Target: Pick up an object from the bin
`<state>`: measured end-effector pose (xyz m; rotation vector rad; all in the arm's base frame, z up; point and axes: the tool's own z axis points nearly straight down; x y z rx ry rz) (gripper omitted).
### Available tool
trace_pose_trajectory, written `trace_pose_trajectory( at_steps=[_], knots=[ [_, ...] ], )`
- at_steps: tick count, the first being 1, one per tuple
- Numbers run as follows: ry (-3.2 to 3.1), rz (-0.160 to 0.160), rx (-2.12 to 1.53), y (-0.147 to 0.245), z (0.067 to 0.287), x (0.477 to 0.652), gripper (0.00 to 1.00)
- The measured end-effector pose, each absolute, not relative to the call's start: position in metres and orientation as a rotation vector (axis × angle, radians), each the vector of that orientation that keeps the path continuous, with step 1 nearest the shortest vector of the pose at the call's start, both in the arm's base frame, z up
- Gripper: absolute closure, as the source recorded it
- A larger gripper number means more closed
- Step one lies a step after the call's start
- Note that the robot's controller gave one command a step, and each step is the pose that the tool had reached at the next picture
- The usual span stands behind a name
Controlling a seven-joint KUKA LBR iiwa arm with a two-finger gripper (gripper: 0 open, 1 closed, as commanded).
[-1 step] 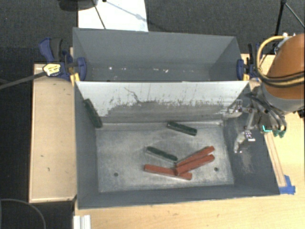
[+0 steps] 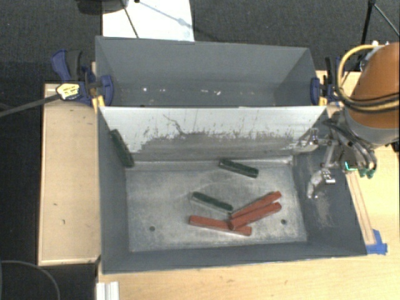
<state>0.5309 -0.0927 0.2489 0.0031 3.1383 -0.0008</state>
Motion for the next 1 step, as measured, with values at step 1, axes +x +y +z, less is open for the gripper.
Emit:
trace_pose_trajectory(
  at_steps=[1],
  knots=[
    [3.130,-0.003,-0.057,-0.0913,0.1982,0.5420,0.00]
  ],
)
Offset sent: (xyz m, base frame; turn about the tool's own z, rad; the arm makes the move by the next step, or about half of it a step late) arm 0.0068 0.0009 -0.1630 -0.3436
